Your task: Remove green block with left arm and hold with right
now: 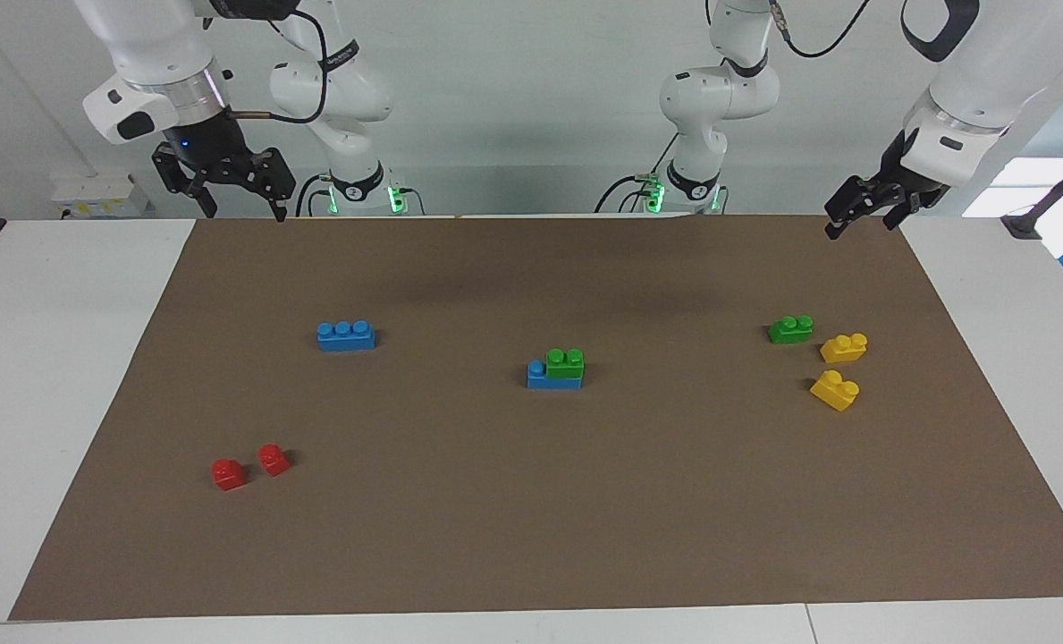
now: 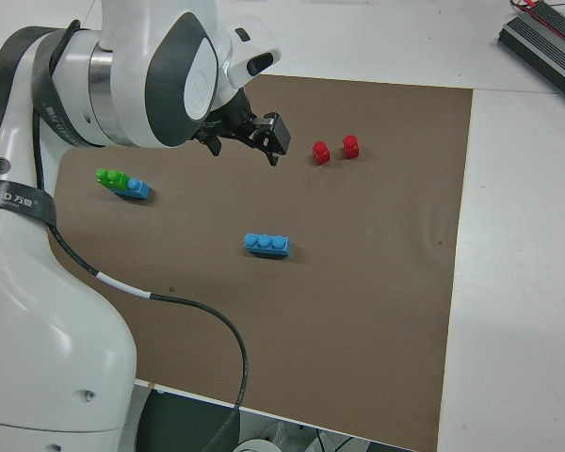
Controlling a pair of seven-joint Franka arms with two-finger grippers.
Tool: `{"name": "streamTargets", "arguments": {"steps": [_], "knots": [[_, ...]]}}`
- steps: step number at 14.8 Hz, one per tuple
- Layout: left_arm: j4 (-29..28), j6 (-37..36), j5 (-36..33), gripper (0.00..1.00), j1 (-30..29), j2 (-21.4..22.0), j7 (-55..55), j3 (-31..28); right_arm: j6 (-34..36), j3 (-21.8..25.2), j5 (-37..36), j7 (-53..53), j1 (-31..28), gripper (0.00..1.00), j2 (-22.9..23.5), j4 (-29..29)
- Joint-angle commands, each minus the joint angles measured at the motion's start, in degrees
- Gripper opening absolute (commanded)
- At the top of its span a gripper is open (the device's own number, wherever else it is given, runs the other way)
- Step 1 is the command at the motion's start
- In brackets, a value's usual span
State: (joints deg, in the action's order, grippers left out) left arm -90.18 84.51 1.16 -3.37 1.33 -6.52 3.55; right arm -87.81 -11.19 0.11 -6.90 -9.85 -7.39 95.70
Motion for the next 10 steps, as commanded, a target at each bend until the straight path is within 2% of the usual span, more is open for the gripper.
{"name": "streamTargets", "arguments": {"steps": [1,10], "knots": [[0.71,-0.75,0.87,1.0,-0.05,0.17,0.98,-0.03,-0.34,-0.23,0.94,-1.54,0.01,1.0,-1.31,1.42],[0.62,-0.66,0.87,1.0,-0.05,0.17,1.07,0.06,-0.69,-0.23,0.94,-1.63,0.27,1.0,-1.4,1.76]]}}
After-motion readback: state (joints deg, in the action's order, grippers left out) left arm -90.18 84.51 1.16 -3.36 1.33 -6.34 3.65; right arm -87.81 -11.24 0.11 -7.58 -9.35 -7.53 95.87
